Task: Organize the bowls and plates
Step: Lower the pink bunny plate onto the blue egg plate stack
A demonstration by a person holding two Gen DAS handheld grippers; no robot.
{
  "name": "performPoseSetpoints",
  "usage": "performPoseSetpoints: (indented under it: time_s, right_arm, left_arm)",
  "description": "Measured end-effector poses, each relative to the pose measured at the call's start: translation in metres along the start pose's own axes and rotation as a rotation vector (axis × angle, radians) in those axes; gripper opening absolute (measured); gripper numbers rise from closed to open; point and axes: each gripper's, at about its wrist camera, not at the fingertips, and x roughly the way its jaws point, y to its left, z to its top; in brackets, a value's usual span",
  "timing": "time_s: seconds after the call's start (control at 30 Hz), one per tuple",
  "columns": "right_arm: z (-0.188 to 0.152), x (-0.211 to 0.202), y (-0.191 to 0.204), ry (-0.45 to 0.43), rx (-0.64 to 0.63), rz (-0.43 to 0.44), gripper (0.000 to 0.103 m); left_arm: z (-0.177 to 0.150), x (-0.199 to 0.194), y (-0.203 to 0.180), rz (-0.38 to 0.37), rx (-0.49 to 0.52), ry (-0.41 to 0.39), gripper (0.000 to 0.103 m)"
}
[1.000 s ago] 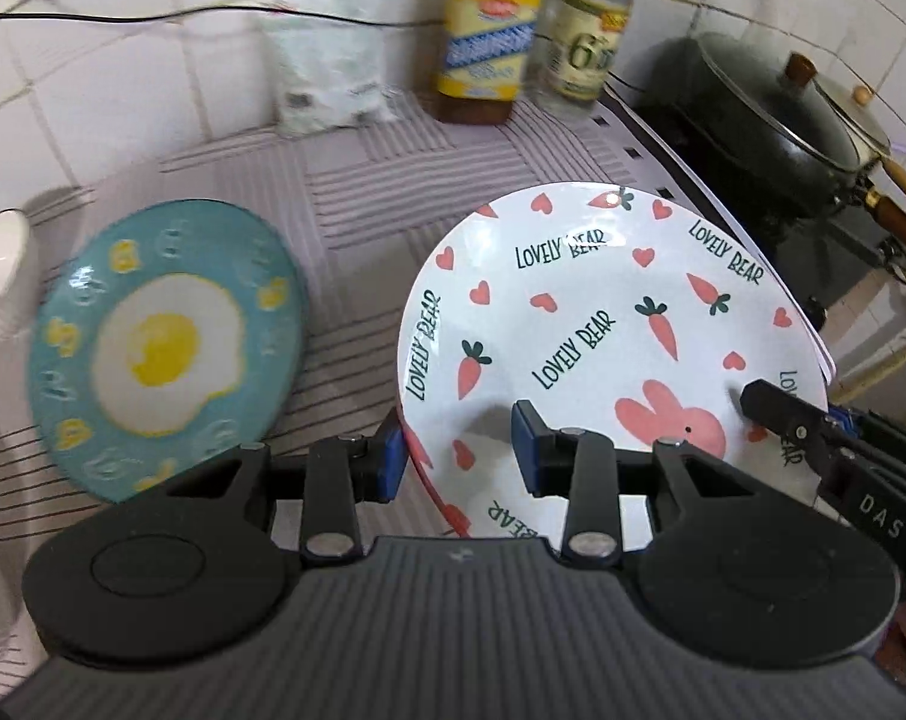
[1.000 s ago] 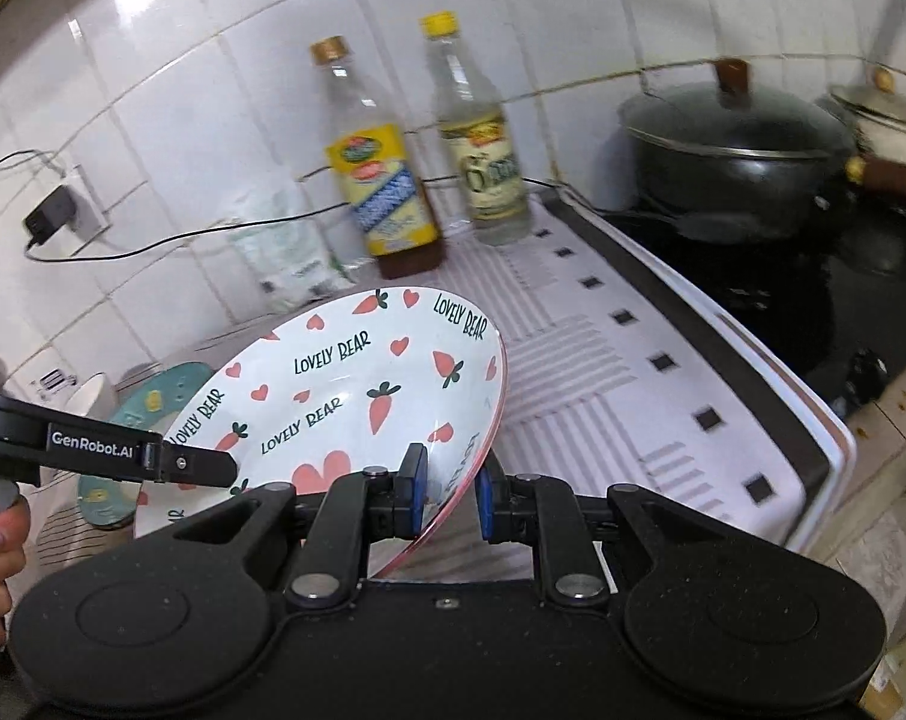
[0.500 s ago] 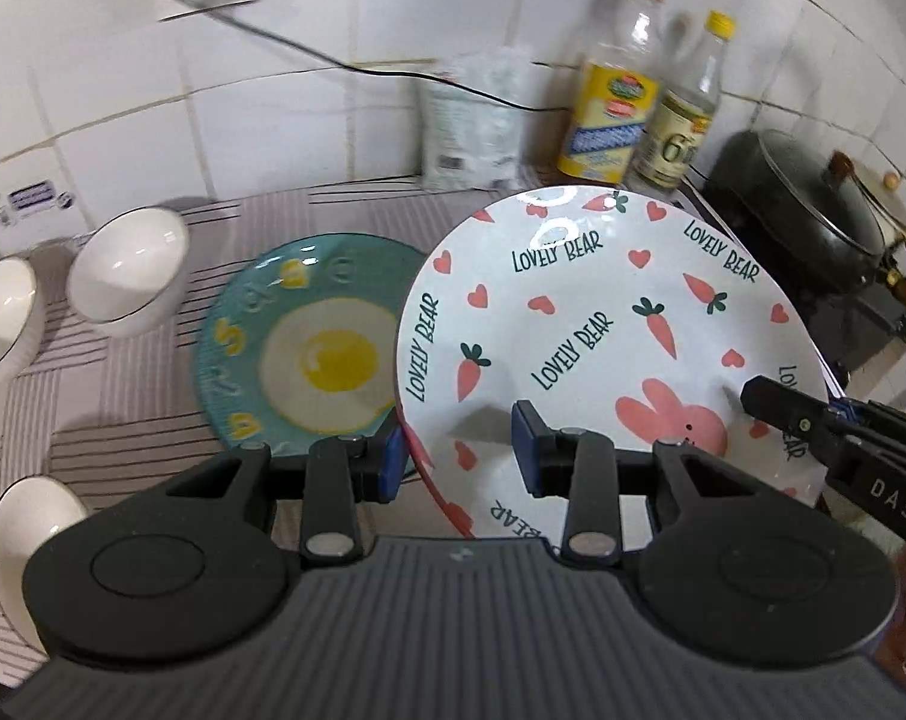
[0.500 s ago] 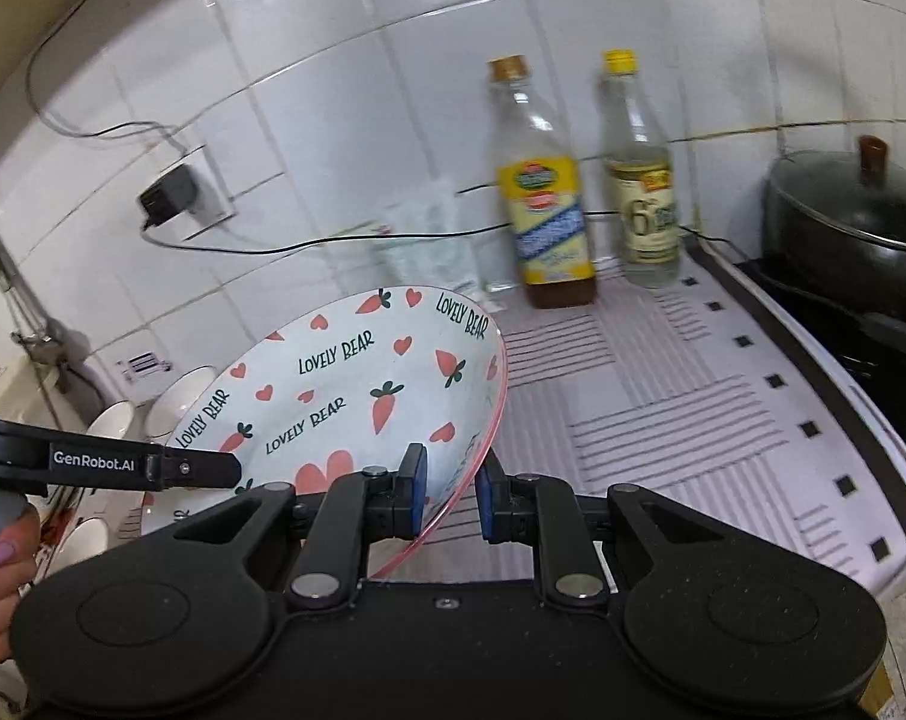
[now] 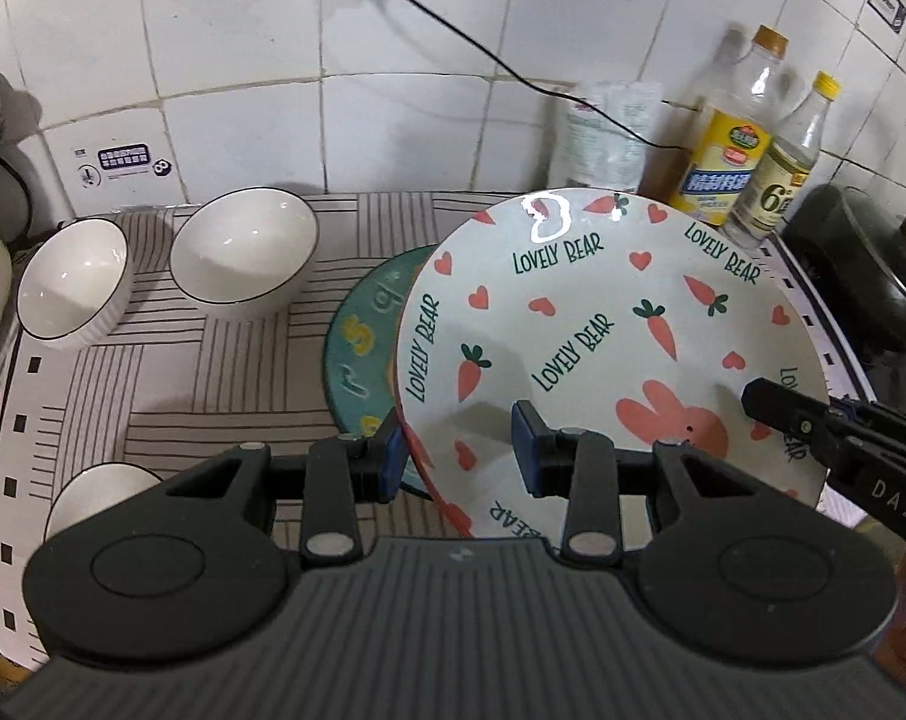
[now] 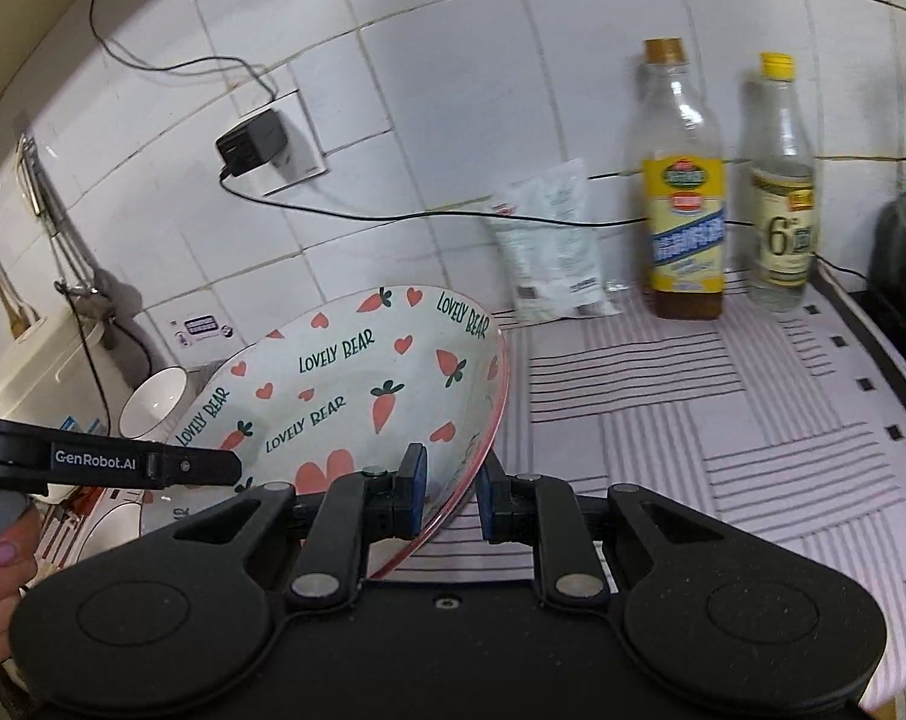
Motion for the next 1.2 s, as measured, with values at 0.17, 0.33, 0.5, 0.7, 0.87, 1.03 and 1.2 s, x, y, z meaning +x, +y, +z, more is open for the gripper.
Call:
performPoseSetpoints:
  time_s: [0.17, 0.33, 0.5, 0.7, 0.87, 1.03, 1.2]
  right_arm:
    - [-0.005, 0.017, 0.001, 0.018, 0.017, 0.023, 0.021]
    - [-0.012, 0.04, 0.004, 0.057, 0.028, 0.025, 0.022]
    - [-0.013, 0.065, 0.007, 0.087, 0.035, 0.031, 0.022]
    - [-0.009, 0.088, 0.008, 0.126, 0.033, 0.015, 0.022]
    - [-0.005, 0.096, 0.011, 0.147, 0.022, 0.004, 0.022]
    - [-0.004, 0.105, 0.013, 0.18, 0.006, -0.015, 0.022]
    - [-0.006, 0.11, 0.017, 0.192, -0.022, -0.05, 0.023]
  left_arm:
    - [-0.002, 0.014, 0.008, 0.041, 0.007, 0.012, 0.034]
    - [0.0, 0.036, 0.023, 0.054, -0.017, 0.041, 0.035]
    - [0.007, 0.053, 0.034, 0.078, -0.034, 0.077, 0.035]
    - [0.017, 0.073, 0.045, 0.072, -0.059, 0.135, 0.035]
    - [0.022, 0.083, 0.051, 0.068, -0.085, 0.179, 0.035]
    - [0.021, 0.093, 0.054, 0.062, -0.11, 0.231, 0.035]
    - [0.017, 0.101, 0.058, 0.059, -0.134, 0.259, 0.035]
